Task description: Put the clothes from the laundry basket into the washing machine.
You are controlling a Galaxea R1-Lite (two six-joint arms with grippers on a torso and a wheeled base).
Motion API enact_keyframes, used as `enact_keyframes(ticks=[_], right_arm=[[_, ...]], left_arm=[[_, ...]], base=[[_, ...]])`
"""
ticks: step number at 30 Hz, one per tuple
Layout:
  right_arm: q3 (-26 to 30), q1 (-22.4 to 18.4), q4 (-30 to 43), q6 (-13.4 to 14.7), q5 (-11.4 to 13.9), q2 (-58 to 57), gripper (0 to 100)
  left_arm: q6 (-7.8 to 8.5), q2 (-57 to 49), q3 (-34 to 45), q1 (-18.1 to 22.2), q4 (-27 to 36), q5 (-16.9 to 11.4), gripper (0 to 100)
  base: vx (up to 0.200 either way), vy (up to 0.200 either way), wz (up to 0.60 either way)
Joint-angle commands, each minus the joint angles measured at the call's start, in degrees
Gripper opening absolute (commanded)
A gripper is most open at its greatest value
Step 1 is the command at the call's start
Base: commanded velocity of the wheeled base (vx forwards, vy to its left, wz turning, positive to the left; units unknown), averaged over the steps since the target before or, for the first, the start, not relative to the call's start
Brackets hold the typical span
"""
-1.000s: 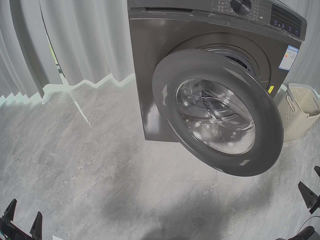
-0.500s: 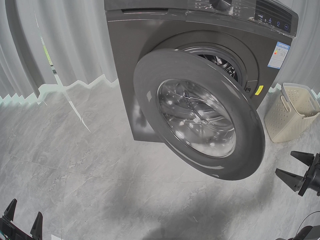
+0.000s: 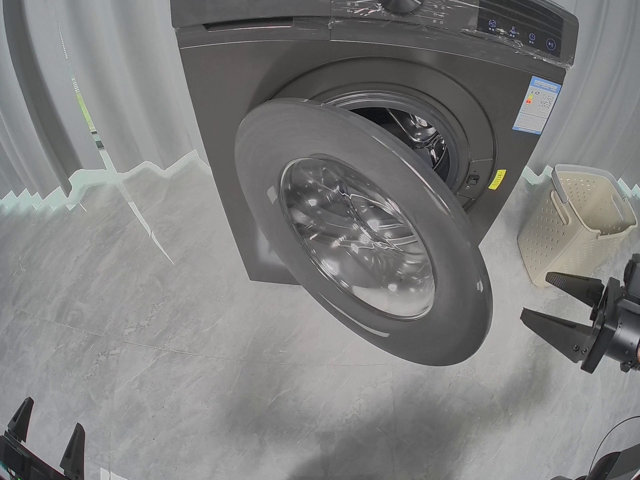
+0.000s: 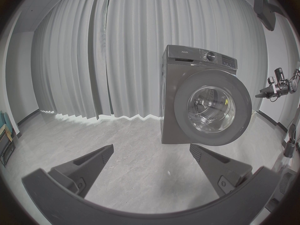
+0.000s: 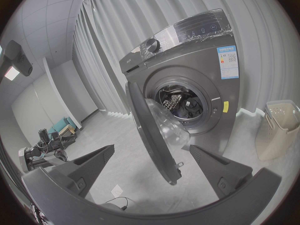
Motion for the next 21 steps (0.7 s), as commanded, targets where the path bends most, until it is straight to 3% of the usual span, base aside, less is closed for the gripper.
enact_keyframes(ticks=[1, 7, 10, 14, 21], right_arm=[[-0.32, 1.63, -3.74, -0.07, -0.28, 6.83, 100], [-0.41, 5.85, -4.97, -0.60, -0.54, 9.73, 100], [-0.41, 7.26, -5.06, -0.60, -0.45, 10.52, 100], [-0.85, 7.52, -5.15, -1.39, -0.28, 11.75, 100], [-1.03, 7.35, -5.15, -2.09, -0.72, 14.74, 100]], left_arm=[[0.02, -0.74, 1.01, 0.04, -0.05, 0.02, 100], [-0.07, -0.74, 1.01, 0.04, 0.04, 0.02, 100], [0.02, -0.74, 1.01, -0.05, 0.04, 0.02, 100], [0.02, -0.74, 1.01, -0.05, 0.04, -0.07, 100], [-0.07, -0.74, 0.92, -0.14, 0.04, -0.16, 100]], base=[[0.000, 0.000, 0.00], [0.000, 0.000, 0.00], [0.200, 0.000, 0.00], [0.200, 0.000, 0.00], [0.000, 0.000, 0.00]])
